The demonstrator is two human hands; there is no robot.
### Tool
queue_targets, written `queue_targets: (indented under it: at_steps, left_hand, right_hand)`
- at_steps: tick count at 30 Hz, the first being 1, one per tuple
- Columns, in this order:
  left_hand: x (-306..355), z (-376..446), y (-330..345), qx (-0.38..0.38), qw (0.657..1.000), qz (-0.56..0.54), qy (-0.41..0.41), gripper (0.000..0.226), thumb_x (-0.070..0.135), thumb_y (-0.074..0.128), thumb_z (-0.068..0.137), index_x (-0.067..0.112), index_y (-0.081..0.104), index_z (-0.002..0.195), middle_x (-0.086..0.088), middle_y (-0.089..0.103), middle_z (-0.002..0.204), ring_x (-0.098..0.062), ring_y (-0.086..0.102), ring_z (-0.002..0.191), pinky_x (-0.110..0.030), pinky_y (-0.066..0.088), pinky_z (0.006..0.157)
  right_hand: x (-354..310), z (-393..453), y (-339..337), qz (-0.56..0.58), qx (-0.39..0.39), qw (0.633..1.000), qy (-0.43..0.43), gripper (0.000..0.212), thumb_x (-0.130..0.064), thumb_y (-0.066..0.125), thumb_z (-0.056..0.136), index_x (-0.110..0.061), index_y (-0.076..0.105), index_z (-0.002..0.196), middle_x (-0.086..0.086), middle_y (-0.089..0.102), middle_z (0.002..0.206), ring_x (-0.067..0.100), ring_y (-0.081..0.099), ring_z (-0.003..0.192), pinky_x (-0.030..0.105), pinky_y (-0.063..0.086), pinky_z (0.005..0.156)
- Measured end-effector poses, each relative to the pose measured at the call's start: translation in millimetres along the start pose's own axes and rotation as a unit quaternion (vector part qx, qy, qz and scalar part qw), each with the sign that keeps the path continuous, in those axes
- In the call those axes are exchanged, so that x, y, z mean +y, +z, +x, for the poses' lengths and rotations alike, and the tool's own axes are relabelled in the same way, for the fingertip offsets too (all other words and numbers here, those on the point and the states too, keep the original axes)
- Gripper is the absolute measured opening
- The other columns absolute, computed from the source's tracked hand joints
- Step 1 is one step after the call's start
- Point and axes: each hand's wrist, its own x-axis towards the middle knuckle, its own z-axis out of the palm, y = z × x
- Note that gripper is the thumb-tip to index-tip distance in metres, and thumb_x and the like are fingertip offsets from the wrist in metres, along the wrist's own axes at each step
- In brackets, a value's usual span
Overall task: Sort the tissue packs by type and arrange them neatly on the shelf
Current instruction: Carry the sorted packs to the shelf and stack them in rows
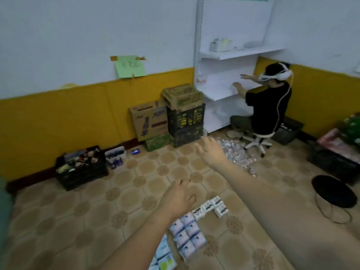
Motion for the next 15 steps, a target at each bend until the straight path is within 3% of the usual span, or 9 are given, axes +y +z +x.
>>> queue_targets:
  at_steps: [3, 7, 11, 15]
  left_hand:
    - [18, 36, 20, -0.052, 0.997, 0.025, 0.045, 0.063, 0.047, 0.049, 0.097, 0.023, 0.029, 0.152, -0.002, 0.036, 0.150, -0.023, 0.041, 0.132, -0.039, 0.042, 0.105]
    - [31, 83, 38, -0.105, 0.989, 0.051, 0.091, 0.061, 0.043, 0.050, 0.098, 0.020, 0.030, 0.151, -0.005, 0.035, 0.151, -0.025, 0.041, 0.133, -0.037, 0.041, 0.104]
    - [34, 130, 68, -0.139, 0.985, 0.041, 0.089, 0.057, 0.040, 0.050, 0.099, 0.018, 0.033, 0.149, -0.007, 0.034, 0.151, -0.027, 0.042, 0.130, -0.040, 0.041, 0.105]
    - [32, 164, 105, -0.193, 0.978, 0.050, 0.062, 0.063, 0.045, 0.049, 0.098, 0.017, 0.029, 0.152, -0.007, 0.035, 0.151, -0.028, 0.039, 0.133, -0.039, 0.040, 0.106]
  right_hand:
    - [58, -11, -16, 0.000, 0.022, 0.996, 0.081, 0.060, -0.048, 0.039, 0.101, -0.010, 0.036, 0.147, 0.015, 0.043, 0.146, 0.034, 0.045, 0.129, 0.044, 0.042, 0.102]
    - [118, -33, -23, -0.044, 0.011, 0.980, 0.191, 0.062, -0.049, 0.037, 0.102, -0.012, 0.029, 0.150, 0.013, 0.036, 0.151, 0.033, 0.039, 0.134, 0.043, 0.037, 0.106]
    - [165, -29, -18, -0.062, -0.005, 0.971, 0.230, 0.064, -0.051, 0.035, 0.101, -0.014, 0.026, 0.153, 0.011, 0.030, 0.156, 0.032, 0.033, 0.140, 0.042, 0.033, 0.111]
    - [216, -11, -7, -0.105, -0.068, 0.963, 0.238, 0.067, -0.049, 0.036, 0.102, -0.015, 0.015, 0.156, 0.011, 0.022, 0.159, 0.034, 0.028, 0.142, 0.043, 0.030, 0.112]
